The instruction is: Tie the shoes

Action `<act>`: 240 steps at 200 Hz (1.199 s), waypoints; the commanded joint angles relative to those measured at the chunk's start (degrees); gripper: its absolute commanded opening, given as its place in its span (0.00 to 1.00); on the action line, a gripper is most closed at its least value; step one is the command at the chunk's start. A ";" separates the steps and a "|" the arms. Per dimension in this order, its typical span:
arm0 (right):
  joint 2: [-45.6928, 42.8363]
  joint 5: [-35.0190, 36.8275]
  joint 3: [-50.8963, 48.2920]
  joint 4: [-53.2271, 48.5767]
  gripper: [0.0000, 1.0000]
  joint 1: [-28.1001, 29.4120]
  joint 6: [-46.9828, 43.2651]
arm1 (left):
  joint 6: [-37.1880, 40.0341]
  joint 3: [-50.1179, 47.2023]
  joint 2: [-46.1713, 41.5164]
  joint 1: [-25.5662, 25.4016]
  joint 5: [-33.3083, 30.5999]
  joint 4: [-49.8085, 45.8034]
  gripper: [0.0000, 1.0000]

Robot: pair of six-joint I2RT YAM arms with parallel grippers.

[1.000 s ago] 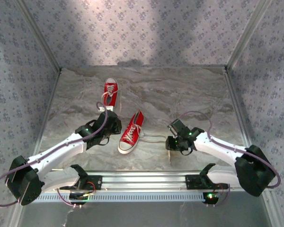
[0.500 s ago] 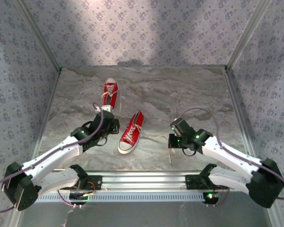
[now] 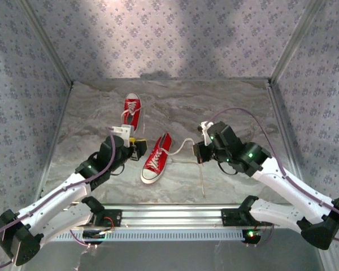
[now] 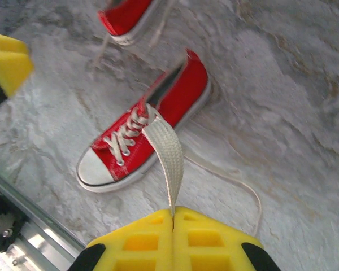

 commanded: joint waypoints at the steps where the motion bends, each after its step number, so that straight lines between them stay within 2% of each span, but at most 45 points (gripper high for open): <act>1: 1.84 -1.38 4.15 0.42 0.00 0.36 -4.23 | 6.10 -1.54 -0.58 -0.06 7.84 8.27 0.54; 34: 3.90 -1.15 7.51 0.64 0.00 -0.07 -5.87 | 10.26 -2.64 1.82 -2.14 13.63 14.02 0.54; 78: 5.46 -4.94 11.29 0.64 0.00 -0.57 -6.66 | 17.67 0.97 10.48 -5.49 20.35 16.29 0.57; 153: 4.74 -8.35 11.51 2.13 0.00 -0.45 -4.80 | 19.33 6.45 23.18 -6.11 15.77 21.67 0.57; 174: 3.93 -8.36 10.98 2.25 0.00 -0.45 -4.33 | 18.41 7.25 25.44 -6.12 15.21 23.75 0.47; 205: 2.78 -3.46 9.68 0.01 0.00 -0.92 -4.03 | 17.36 8.51 27.31 -6.06 12.93 23.58 0.10; 217: 2.71 0.04 9.29 -1.45 0.00 -1.47 -3.63 | 16.70 8.02 26.82 -5.98 10.88 23.58 0.00; 240: 4.11 6.19 6.47 -4.94 0.00 -2.78 -3.22 | 15.25 6.45 24.33 -5.46 7.73 22.40 0.00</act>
